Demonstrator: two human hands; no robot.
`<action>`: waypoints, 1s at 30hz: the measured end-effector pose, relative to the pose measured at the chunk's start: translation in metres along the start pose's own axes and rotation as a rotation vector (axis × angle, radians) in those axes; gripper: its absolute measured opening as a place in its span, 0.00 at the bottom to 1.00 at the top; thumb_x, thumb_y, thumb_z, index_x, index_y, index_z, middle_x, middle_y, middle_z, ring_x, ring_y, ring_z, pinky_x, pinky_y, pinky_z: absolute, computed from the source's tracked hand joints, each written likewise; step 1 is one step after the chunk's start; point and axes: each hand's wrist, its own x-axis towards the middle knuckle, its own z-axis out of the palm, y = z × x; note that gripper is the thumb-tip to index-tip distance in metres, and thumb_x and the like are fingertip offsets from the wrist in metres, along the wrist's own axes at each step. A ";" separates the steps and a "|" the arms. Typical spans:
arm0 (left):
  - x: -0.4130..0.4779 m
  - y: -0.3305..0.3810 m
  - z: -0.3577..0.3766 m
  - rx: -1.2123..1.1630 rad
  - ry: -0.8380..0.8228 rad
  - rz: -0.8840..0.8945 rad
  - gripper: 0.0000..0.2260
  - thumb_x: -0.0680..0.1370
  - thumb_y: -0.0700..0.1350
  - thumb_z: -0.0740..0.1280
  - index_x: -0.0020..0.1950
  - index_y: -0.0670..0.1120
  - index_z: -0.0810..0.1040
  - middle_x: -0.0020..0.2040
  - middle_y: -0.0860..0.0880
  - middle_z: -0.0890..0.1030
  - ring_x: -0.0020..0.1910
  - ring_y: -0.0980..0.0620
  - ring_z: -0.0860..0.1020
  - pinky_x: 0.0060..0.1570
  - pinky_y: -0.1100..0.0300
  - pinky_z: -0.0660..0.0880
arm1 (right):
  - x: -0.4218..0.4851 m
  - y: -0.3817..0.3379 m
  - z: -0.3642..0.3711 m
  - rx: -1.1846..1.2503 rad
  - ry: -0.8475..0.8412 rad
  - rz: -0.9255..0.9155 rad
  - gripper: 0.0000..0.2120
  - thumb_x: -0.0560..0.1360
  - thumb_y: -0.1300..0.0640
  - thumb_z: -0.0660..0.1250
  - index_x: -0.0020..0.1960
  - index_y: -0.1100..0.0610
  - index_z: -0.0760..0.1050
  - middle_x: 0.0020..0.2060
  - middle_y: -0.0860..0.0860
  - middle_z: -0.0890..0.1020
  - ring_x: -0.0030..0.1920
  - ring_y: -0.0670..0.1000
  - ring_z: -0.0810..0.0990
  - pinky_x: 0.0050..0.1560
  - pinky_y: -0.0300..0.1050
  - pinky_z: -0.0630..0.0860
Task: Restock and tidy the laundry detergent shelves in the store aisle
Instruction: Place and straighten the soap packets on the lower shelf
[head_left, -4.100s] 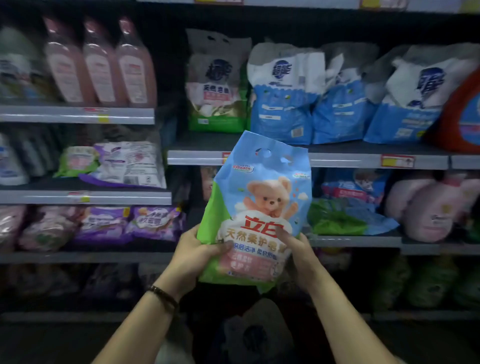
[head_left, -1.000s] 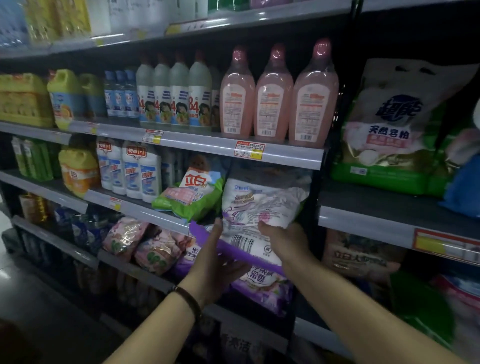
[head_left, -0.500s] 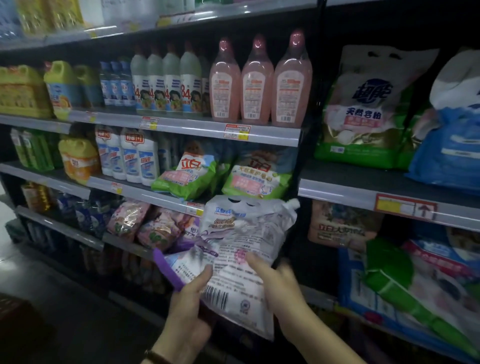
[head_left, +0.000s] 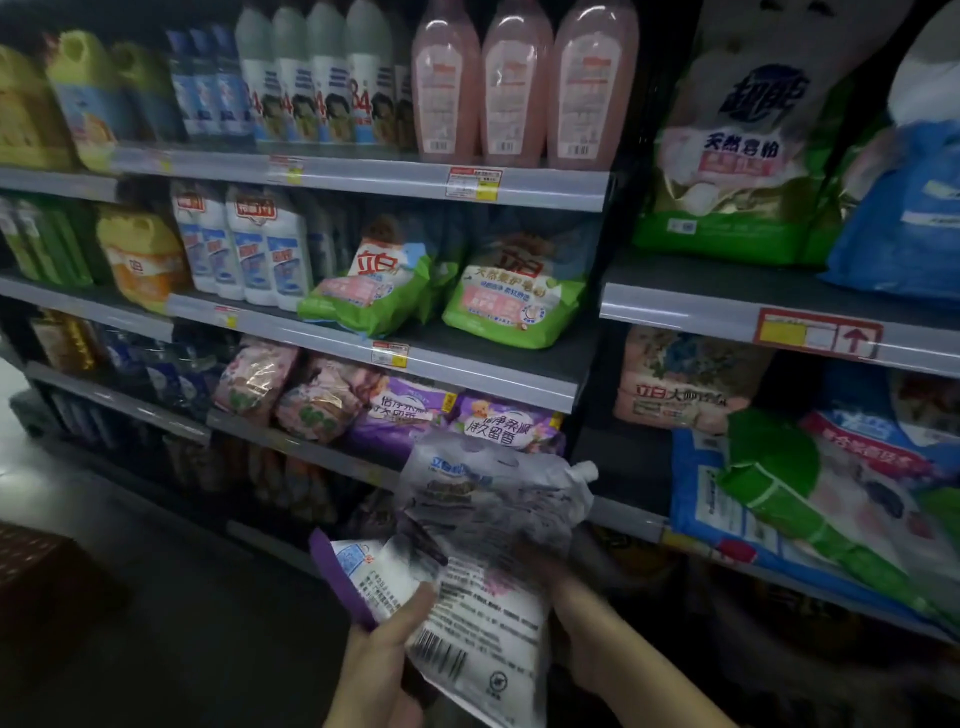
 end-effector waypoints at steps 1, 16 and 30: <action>0.006 -0.001 0.000 0.007 0.007 -0.004 0.27 0.69 0.36 0.76 0.68 0.42 0.79 0.60 0.36 0.85 0.55 0.33 0.85 0.59 0.38 0.79 | 0.006 0.000 0.002 0.004 0.021 -0.012 0.18 0.84 0.53 0.68 0.69 0.62 0.77 0.64 0.64 0.83 0.66 0.65 0.81 0.67 0.56 0.77; 0.258 0.006 0.089 0.485 0.016 0.067 0.60 0.60 0.69 0.82 0.78 0.37 0.62 0.72 0.38 0.76 0.66 0.41 0.79 0.69 0.47 0.76 | 0.206 -0.103 0.029 -0.361 0.421 -0.421 0.22 0.77 0.54 0.75 0.68 0.59 0.76 0.64 0.59 0.82 0.63 0.61 0.82 0.67 0.59 0.79; 0.290 -0.064 0.067 1.814 -0.122 0.334 0.42 0.80 0.55 0.66 0.84 0.58 0.40 0.86 0.49 0.46 0.78 0.35 0.64 0.72 0.33 0.60 | 0.262 -0.035 0.015 -1.382 -0.016 -0.336 0.33 0.86 0.51 0.55 0.85 0.63 0.47 0.82 0.63 0.32 0.83 0.63 0.31 0.83 0.56 0.38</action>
